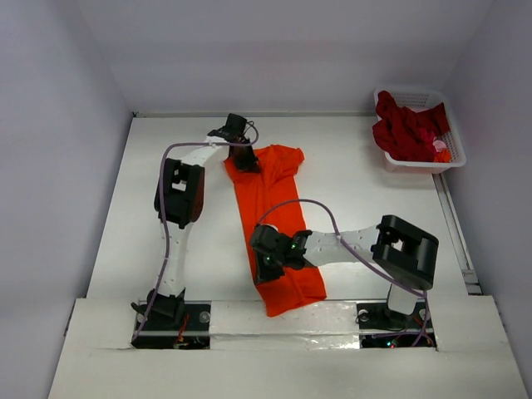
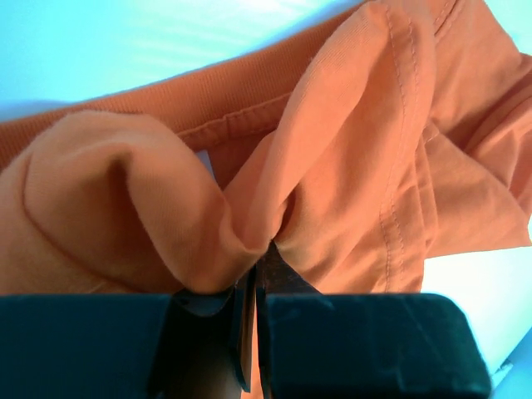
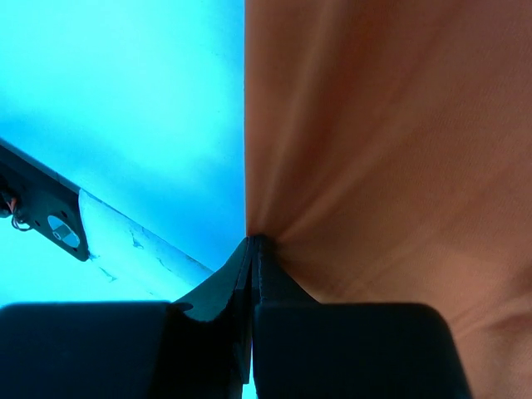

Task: Fold and stack the t-shirts
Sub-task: Rotate the tshirt 85 degrees

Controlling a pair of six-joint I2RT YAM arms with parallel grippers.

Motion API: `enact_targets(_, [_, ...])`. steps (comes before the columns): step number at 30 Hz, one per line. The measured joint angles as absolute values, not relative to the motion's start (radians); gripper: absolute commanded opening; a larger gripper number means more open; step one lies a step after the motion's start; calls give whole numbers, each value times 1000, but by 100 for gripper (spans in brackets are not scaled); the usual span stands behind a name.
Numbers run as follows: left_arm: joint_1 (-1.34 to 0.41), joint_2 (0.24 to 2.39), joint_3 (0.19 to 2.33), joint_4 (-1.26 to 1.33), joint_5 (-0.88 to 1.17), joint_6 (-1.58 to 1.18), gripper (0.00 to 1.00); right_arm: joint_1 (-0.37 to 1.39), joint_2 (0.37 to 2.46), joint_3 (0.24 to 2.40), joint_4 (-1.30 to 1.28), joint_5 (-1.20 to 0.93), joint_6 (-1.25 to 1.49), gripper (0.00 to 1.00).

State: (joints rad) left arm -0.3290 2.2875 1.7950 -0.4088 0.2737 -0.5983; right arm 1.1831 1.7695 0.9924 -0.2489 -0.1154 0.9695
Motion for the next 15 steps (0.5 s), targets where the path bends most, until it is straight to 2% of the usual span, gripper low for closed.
enact_targets(15, [-352, 2481, 2097, -438, 380, -574, 0, 1193, 1812, 1067, -312, -96, 978, 0])
